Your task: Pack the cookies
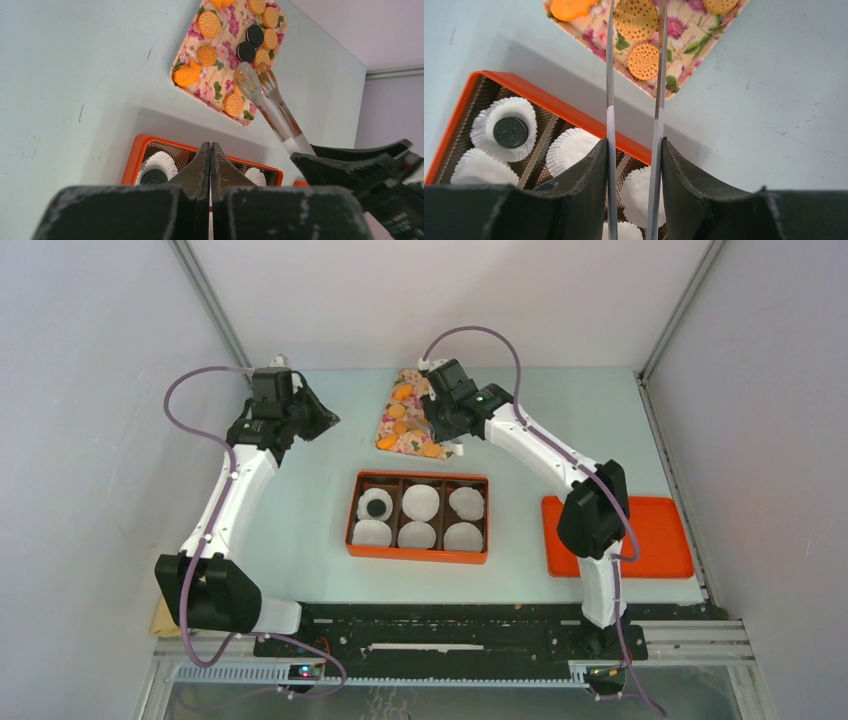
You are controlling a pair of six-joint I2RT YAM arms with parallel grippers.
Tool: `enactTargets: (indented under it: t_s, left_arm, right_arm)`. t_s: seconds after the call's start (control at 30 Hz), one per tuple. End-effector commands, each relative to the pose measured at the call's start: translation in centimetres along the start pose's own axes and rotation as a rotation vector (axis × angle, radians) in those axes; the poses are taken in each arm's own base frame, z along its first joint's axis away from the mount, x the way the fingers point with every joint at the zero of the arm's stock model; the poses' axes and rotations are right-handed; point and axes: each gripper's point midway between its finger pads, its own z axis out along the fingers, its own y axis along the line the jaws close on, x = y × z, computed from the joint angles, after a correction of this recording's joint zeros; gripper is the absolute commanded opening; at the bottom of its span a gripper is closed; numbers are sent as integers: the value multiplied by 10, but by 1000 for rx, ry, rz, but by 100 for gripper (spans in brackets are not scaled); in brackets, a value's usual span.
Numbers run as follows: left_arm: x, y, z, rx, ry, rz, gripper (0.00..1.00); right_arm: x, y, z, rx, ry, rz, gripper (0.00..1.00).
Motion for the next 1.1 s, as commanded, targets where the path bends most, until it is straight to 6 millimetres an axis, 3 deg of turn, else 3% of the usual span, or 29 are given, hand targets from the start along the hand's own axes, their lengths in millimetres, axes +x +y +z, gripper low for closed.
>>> enactTargets:
  t_s: [0.0, 0.17, 0.4, 0.53, 0.67, 1.07]
  left_arm:
    - [-2, -3, -5, 21, -18, -1, 0]
    - [-1, -3, -5, 23, -12, -5, 0]
    - [0, -4, -9, 27, -12, -8, 0]
    - [2, -5, -12, 35, -11, -12, 0]
    - [3, -7, -14, 45, -14, -10, 0]
    - [3, -6, -16, 42, -18, 5, 0]
  right_arm:
    - [-38, 11, -52, -49, -144, 18, 8]
    - [-21, 27, -84, -73, -132, -28, 9]
    - [47, 56, -133, -115, -66, -107, 9]
    - [82, 60, -150, -136, -17, -101, 9]
    - [95, 62, -152, -140, -4, -93, 9]
    - [105, 73, -114, -129, 65, -123, 10]
